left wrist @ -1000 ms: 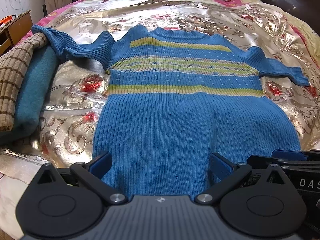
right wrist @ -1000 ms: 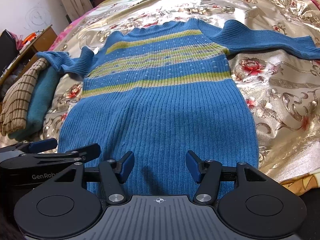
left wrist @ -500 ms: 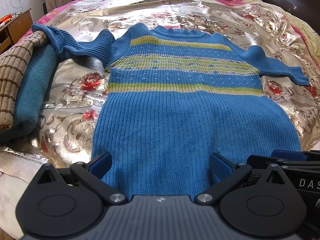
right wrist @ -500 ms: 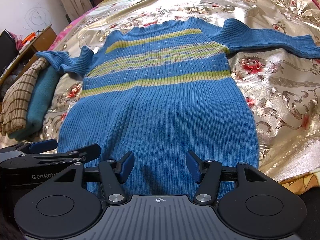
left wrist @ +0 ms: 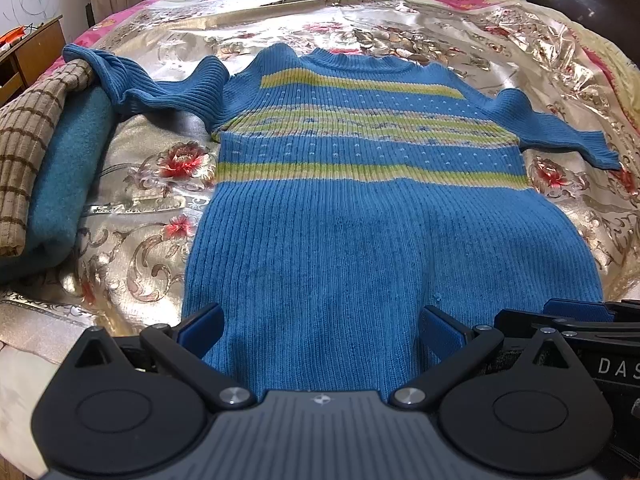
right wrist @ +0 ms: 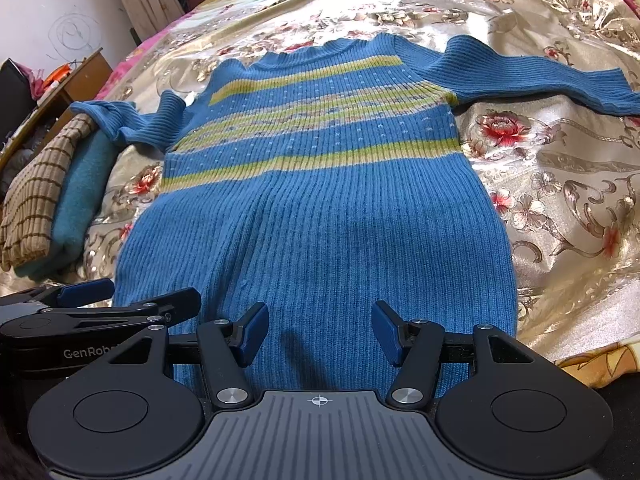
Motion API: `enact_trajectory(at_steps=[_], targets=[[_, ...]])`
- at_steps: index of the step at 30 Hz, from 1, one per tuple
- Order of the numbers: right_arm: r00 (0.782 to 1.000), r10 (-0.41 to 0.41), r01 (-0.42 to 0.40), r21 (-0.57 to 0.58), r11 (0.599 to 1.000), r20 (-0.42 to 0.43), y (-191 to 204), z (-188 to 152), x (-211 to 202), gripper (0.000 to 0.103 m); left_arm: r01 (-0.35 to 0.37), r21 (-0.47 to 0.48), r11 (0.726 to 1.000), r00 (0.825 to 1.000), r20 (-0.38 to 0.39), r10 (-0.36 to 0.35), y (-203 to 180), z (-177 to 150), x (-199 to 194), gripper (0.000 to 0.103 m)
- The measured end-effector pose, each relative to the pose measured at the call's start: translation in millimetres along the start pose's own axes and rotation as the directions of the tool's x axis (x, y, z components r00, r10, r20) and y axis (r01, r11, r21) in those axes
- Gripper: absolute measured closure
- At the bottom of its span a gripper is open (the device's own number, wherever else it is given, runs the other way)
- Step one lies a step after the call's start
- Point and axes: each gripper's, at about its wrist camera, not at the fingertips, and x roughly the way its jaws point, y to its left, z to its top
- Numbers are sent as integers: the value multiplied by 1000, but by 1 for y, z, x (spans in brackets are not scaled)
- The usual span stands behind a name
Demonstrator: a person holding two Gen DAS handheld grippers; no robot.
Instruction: Fold small clothes
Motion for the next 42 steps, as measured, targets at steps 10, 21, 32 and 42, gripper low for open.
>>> enact_trajectory(at_steps=[10,21,32,42], targets=[[1000,-11,11,-5,1000,-2,1,0,1,45,-2,1,1000,1000,-4,2,0,3,1,0],[1000,-15,15,-5,1000,-6,0,-1,1,45,-3,-1,1000,1000,-17,3,-1,6,1,0],[1000,-15,15,1,1000,-12,-1,-1,3,45,-2,-3,1000,1000,-31,1,-2,7,5,0],[1000,-3,4,14,1000,-24,-4,0,6,45,-5,3,1000,999,-52,5,-5,9,11,0]])
